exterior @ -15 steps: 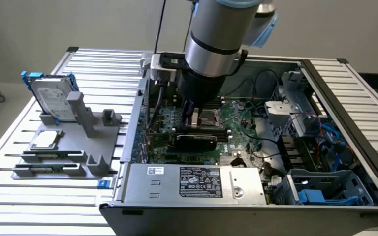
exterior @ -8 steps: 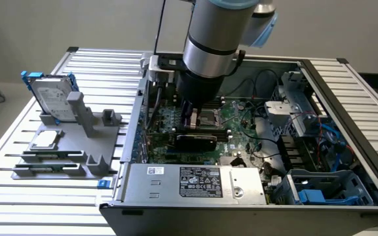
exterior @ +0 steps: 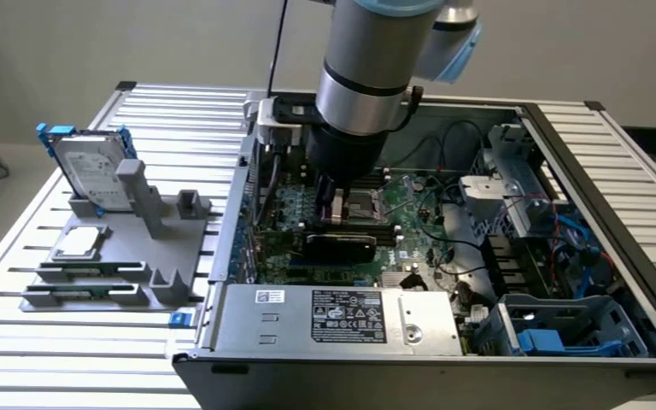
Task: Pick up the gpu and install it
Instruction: 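Press down on the gpu until it lock into place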
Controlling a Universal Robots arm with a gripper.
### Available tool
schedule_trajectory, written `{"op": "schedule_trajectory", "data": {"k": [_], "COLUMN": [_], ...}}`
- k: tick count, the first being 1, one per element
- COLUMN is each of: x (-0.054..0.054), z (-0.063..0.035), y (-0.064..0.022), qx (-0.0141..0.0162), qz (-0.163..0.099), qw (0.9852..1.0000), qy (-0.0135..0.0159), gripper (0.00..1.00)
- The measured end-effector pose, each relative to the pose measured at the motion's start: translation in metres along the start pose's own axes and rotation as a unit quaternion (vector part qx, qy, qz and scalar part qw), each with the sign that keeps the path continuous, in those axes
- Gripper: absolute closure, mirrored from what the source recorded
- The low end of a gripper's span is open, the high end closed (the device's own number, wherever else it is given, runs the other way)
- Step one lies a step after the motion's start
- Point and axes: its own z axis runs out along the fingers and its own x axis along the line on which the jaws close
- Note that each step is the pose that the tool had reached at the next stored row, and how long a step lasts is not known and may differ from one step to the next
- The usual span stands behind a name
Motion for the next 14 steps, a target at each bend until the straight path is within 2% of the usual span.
{"op": "schedule_trajectory", "data": {"k": [7,14], "x": [-0.0015,-0.0016], "z": [0.0019,0.0032], "y": [0.0026,0.0043], "qx": [0.0075,0.0104], "qz": [-0.004,-0.007], "qw": [1.0000,0.9999], "qy": [0.0010,0.0016], "gripper": [0.89,0.89]}}
